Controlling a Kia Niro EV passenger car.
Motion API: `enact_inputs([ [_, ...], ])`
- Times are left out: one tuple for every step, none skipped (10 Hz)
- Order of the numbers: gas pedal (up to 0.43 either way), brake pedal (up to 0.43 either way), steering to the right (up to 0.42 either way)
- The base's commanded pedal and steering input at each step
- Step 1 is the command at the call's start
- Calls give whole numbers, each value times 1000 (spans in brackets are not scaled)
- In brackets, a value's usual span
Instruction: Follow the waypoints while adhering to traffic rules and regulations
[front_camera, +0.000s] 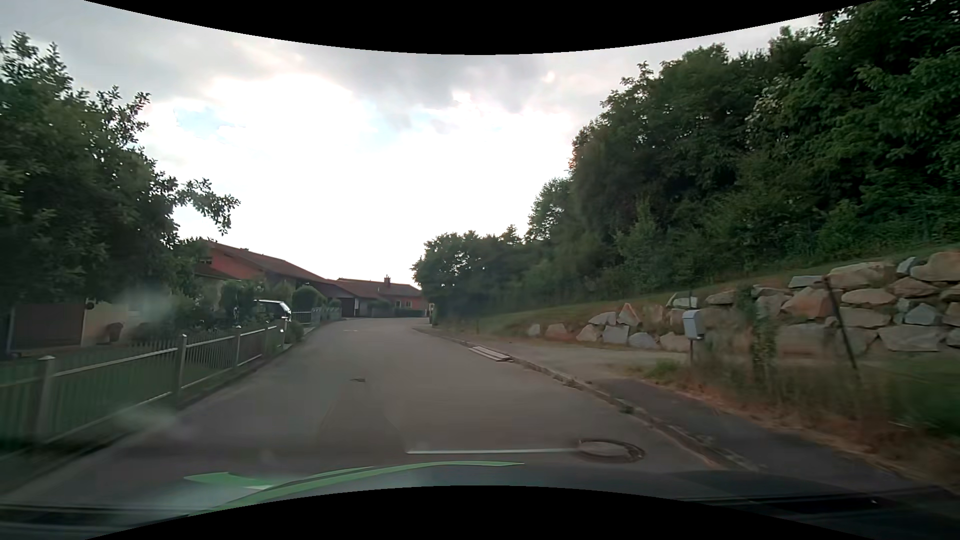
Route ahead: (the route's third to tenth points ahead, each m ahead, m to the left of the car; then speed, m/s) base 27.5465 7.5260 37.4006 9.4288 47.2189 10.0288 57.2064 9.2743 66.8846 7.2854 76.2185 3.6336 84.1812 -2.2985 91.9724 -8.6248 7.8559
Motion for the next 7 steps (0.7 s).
enact_inputs([
  [98, 0, -81],
  [98, 0, -80],
  [98, 0, -78],
  [98, 0, -78],
  [98, 0, -78],
  [98, 0, -78],
  [98, 0, -78],
])
